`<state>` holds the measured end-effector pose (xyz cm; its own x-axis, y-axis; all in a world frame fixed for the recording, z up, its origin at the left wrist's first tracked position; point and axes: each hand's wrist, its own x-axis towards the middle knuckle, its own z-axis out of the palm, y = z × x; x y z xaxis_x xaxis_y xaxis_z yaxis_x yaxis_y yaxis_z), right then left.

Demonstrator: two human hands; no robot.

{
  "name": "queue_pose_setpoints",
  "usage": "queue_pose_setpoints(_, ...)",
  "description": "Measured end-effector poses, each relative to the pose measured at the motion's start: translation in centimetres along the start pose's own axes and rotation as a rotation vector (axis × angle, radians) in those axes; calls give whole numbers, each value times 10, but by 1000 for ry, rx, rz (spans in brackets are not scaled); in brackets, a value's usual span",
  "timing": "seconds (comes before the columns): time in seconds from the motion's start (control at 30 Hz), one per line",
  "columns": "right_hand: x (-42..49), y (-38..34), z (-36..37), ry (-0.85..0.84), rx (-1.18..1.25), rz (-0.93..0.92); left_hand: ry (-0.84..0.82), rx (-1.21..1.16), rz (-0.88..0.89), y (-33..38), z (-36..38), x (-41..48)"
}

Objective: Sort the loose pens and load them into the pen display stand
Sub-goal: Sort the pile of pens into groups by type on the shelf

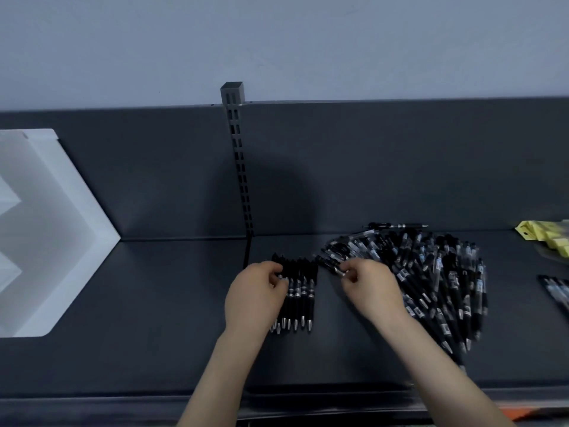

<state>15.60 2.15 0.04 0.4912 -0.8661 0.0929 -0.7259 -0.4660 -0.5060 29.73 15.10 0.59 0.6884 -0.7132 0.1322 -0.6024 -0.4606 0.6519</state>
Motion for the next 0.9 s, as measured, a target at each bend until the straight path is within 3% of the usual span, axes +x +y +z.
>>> queue_pose_setpoints(0.07,8,3,-10,27,-164,-35,-15,-11,20,12,8,-2)
queue_pose_setpoints(0.17,16,2,-15,-68,-382,-82,-32,-13,34,26,21,-5)
queue_pose_setpoints(0.4,26,7,-8,-237,-572,-114,-108,57,-10,46,45,-12)
queue_pose_setpoints(0.63,20,17,-19,-455,-398,-141,-103,165,-57,63,61,-11)
queue_pose_setpoints(0.9,8,38,-26,-324,-74,-101,-109,297,-115,79,81,-7)
